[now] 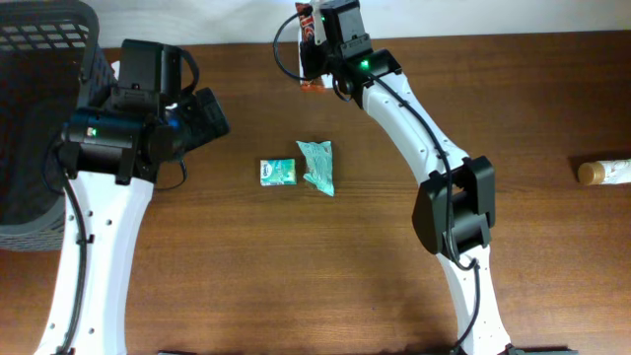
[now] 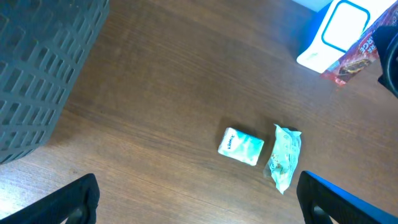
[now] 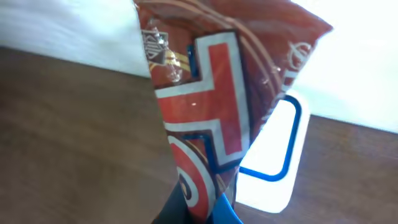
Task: Scan the item barcode
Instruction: 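Raise the red snack bar in front of the scanner box, then carry the snack bar right and place it beside the Pantene tube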
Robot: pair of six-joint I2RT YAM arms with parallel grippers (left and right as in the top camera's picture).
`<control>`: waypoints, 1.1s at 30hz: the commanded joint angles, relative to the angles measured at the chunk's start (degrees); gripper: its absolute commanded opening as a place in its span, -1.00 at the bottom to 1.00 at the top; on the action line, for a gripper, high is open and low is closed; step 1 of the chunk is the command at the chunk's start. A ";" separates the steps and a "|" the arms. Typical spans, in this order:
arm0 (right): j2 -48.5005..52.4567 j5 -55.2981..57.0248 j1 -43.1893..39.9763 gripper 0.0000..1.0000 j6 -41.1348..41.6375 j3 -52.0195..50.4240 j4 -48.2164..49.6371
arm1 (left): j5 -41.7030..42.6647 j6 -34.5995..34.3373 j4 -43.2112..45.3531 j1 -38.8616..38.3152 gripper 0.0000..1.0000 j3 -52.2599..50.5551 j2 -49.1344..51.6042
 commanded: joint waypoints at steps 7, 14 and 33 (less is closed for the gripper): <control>-4.98 20.61 -8.98 -0.92 13.75 0.46 -8.98 | -0.07 0.94 0.04 0.07 0.98 0.11 -0.20; -6.34 27.58 -36.00 -0.92 24.44 0.39 -39.47 | -0.07 0.94 0.04 0.07 0.98 0.11 -0.20; -6.32 17.55 -62.20 0.21 36.74 -8.31 -44.48 | -0.07 0.94 0.04 0.07 0.98 0.11 -0.20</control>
